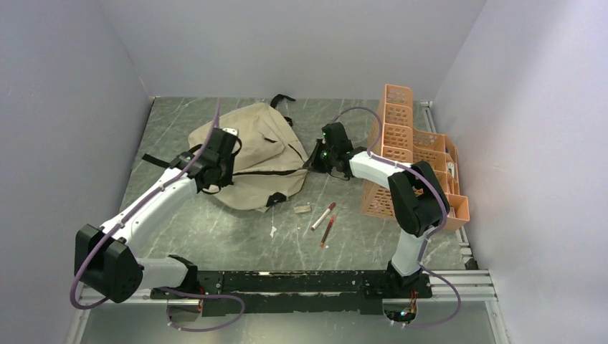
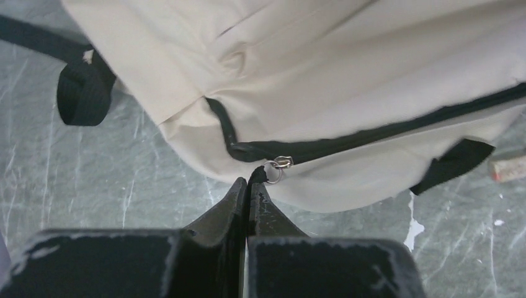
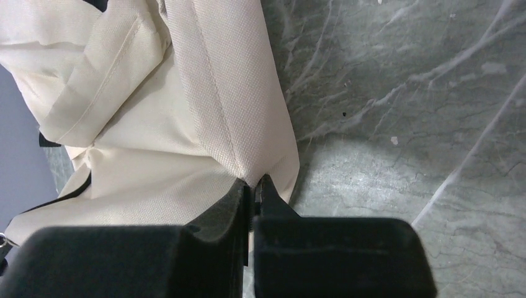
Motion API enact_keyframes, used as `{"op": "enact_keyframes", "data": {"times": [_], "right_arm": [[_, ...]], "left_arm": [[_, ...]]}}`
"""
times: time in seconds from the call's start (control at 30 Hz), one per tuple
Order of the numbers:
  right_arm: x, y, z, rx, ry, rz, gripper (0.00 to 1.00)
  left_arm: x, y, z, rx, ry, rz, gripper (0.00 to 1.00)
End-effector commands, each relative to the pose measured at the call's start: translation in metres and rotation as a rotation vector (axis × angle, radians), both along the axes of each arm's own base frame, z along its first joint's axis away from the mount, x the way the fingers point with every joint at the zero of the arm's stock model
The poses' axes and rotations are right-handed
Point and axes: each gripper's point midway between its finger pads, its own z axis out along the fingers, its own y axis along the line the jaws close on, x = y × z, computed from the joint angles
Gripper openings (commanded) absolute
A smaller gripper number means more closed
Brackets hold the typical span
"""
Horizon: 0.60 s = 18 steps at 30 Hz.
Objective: Pack the student bag
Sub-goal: Zip the student bag at the center of the board.
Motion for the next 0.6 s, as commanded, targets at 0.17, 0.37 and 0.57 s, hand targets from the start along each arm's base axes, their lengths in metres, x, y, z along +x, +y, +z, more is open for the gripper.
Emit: {"op": "enact_keyframes", "data": {"times": [0.17, 0.37, 0.57], "right_arm": [[0.024, -0.025, 0.021, -0.047, -0.138, -0.016, 0.1], [0.012, -0.002, 0.076, 0.02, -0.368, 0.099, 0.42], [-0.028, 0.028, 0.114, -0.028, -0.679, 0.297, 0.45]], "left_arm": [[-0.002, 0.007, 0.002, -0.073, -0.007, -0.042, 0.05], [-0.004, -0.021, -0.002, -0.18, 0.011, -0.169, 0.05], [-0.003, -0.023, 0.001, -0.189, -0.005, -0.18, 0.05]]}}
